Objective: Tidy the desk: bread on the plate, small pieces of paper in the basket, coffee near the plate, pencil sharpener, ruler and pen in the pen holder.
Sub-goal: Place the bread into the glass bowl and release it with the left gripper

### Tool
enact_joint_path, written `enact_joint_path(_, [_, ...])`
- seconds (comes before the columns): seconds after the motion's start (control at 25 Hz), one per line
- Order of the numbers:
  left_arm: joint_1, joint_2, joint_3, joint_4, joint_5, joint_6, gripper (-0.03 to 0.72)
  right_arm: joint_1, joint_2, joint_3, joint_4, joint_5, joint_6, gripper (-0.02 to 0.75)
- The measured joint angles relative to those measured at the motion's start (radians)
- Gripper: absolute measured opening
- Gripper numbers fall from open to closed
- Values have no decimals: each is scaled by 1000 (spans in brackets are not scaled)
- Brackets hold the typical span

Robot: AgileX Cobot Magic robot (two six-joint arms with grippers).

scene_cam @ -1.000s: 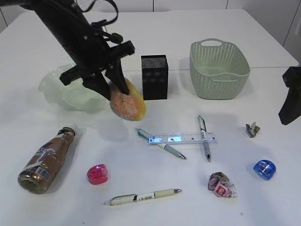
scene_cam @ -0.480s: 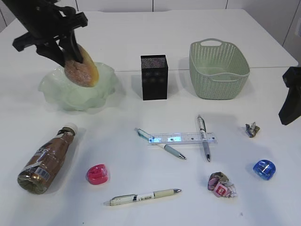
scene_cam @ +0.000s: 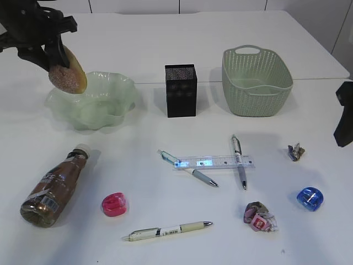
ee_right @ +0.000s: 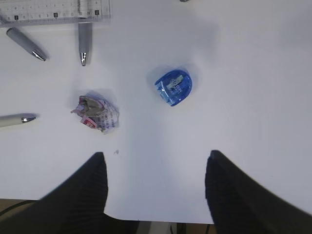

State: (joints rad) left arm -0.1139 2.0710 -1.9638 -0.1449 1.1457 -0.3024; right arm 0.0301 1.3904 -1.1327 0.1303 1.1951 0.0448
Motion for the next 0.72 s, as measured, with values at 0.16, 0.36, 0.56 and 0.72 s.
enact_joint_path(0.16, [0,43,0,16,-92,2,207,0,0,0,-12,2,0,496])
enact_joint_path(0.36, [0,105,0,19,-165,2,210,0,0,0,-16,19,0,496])
enact_joint_path(0.56, [0,160,0,19,-195,2,218,0,0,0,-16,25,0,496])
enact_joint_path(0.72, [0,182,0,17,-218,2,221,0,0,0,-16,26,0,496])
